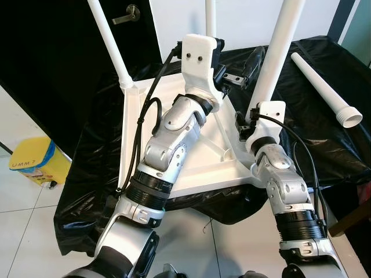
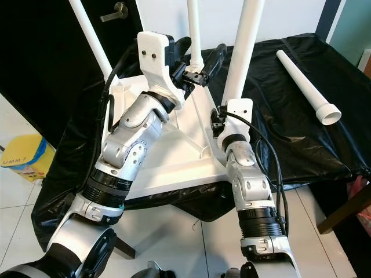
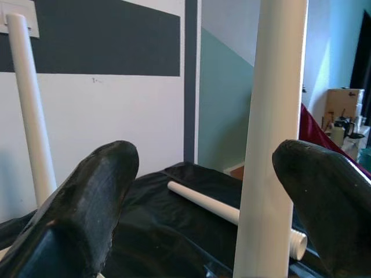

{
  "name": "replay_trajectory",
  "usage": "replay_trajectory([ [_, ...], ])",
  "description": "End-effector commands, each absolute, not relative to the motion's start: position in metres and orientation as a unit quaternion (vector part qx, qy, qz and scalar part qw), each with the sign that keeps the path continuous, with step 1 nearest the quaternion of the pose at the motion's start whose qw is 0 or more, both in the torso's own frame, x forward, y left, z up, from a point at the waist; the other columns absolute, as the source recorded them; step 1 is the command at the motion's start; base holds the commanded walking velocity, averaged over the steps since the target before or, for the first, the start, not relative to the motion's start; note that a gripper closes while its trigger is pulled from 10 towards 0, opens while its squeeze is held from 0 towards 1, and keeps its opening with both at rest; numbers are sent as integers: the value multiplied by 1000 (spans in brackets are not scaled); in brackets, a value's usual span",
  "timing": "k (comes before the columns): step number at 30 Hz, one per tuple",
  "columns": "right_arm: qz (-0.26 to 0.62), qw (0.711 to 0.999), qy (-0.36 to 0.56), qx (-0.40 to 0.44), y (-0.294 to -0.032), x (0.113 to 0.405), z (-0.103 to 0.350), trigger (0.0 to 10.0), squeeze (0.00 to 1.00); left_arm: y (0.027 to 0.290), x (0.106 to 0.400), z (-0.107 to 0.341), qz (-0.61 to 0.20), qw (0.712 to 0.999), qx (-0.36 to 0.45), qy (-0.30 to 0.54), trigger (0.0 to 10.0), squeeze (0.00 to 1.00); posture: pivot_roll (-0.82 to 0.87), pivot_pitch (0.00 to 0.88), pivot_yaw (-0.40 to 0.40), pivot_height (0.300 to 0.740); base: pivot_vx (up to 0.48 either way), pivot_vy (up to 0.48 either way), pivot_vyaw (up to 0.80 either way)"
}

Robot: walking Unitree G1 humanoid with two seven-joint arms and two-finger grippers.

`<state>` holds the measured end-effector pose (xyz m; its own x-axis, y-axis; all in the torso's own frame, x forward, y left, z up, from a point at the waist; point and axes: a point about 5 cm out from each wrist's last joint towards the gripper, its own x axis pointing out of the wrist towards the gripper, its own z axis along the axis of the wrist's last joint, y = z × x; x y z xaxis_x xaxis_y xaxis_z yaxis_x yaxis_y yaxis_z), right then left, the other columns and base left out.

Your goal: Building children table

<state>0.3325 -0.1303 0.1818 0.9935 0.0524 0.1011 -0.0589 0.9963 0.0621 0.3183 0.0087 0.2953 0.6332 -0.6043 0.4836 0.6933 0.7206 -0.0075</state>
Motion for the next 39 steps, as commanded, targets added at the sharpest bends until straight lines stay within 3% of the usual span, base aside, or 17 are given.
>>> replay_trajectory([
  [1,26,997,-52,41,-130,333,182,10000,0,10,314,289,-396,887,-75,-228,10000,0,-146,0,90,740,0,0,0],
  [12,24,997,-57,40,-134,328,178,10000,0,18,311,266,-387,897,-56,-204,10000,0,-143,5,87,740,0,0,0],
  [22,18,997,-67,26,-144,312,170,10000,0,32,295,219,-396,905,-8,-156,10000,0,-142,16,84,740,0,0,0],
  [27,22,997,-76,22,-143,305,169,10000,0,36,287,207,-417,896,18,-151,10000,0,-142,19,86,740,0,0,0],
  [39,17,995,-93,18,-143,290,171,10000,0,41,258,177,-529,842,41,-94,10000,0,-142,29,82,740,0,0,0],
])
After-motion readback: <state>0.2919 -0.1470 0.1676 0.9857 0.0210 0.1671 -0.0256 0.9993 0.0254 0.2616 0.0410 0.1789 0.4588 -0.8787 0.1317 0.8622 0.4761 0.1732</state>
